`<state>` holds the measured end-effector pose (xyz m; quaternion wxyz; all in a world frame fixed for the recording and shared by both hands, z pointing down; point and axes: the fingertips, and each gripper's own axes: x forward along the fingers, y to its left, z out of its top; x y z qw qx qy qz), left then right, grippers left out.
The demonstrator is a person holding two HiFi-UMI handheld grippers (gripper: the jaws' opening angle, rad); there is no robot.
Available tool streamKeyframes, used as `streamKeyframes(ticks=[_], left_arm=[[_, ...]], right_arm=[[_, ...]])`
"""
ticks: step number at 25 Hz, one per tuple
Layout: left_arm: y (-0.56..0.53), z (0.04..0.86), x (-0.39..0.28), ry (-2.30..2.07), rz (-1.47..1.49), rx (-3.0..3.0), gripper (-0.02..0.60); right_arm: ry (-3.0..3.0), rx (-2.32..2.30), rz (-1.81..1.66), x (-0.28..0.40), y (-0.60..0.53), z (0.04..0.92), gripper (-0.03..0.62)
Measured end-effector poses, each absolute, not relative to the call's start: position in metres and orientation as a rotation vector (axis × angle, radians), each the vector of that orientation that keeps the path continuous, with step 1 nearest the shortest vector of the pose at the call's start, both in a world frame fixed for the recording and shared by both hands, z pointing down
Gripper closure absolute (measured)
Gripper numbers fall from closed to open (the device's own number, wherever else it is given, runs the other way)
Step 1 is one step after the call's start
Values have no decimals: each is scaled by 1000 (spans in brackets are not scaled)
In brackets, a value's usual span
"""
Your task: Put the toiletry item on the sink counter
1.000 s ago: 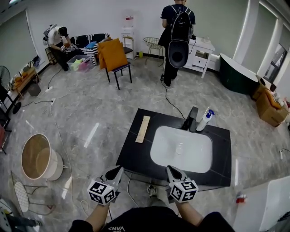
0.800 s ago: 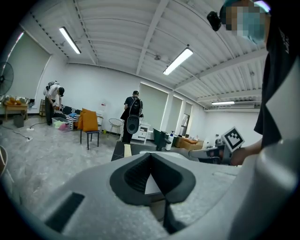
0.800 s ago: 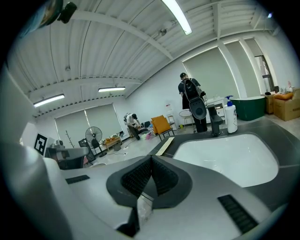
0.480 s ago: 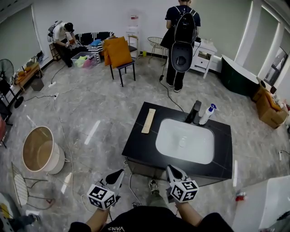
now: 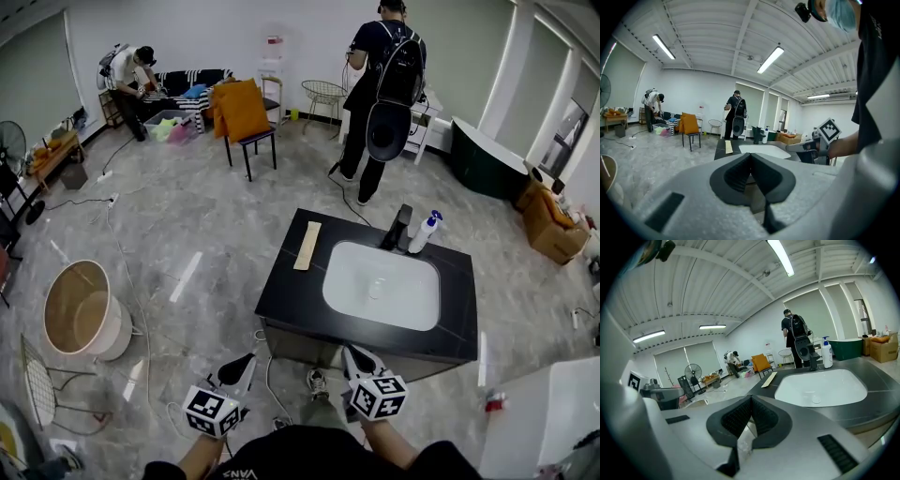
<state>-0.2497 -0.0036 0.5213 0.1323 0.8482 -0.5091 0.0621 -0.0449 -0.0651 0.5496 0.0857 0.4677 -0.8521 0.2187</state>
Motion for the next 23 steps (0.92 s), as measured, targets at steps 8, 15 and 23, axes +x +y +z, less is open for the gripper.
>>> streamKeyframes(ticks=[8,15,23], left_arm=[[7,518,-257,-1502,185,2464,572],[12,514,-257,-1513,169,2480,572],[10,515,-256,-1510,151,2471,572]], right_arm=[[-2508,1446,649,-43,-58,548,595],[-2506,1445,650,-45,-57,548,595],[-2491,1446,648,-41,-59,552,595]])
